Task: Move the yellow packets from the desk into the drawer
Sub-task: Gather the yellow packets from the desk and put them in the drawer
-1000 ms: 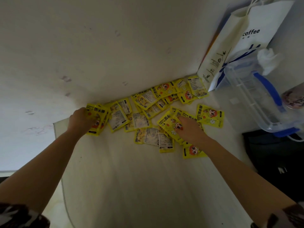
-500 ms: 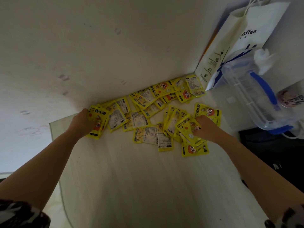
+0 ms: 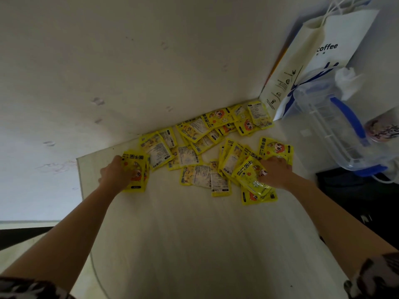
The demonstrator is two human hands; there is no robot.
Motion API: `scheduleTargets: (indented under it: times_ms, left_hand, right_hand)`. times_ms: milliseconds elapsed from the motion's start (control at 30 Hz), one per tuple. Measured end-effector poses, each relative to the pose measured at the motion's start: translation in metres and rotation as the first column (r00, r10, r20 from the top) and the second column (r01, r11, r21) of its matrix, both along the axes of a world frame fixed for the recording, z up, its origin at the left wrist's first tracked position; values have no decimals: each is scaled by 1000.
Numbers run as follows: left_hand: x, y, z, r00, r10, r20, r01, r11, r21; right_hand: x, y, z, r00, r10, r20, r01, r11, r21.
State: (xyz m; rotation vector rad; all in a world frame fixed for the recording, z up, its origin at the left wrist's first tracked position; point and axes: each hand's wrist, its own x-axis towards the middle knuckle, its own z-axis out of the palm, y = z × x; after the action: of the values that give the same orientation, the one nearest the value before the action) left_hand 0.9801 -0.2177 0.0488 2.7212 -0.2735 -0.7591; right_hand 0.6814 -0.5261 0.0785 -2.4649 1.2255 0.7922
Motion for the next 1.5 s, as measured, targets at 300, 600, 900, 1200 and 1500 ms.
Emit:
scheduleTargets:
  times_ms: [300,600,900,1200,1500]
  left_hand:
    - [-45,25,5,986,159,-58,-168,956,-240]
    - [-108,48,12,892,319,-320,-445,742,-502]
    - [-184,55,6,818,307,-487,-555,641,-529]
    - [-238,66,4,813,144,-564,-499,673,-547]
    - [-249,122,12,824,-86,-560,-309,761,-571]
  right_hand:
    - [-26,7,6,993,-95,70,83,986,147]
    - [-65,30,14,916,-285,282,204,937,283]
    - [-110,93,20,709,-527,468,336,836,434]
    - [-157,183,17,494,-729,474,506,685,525]
    - [-180,311,4,320,-817,479,654,556,512]
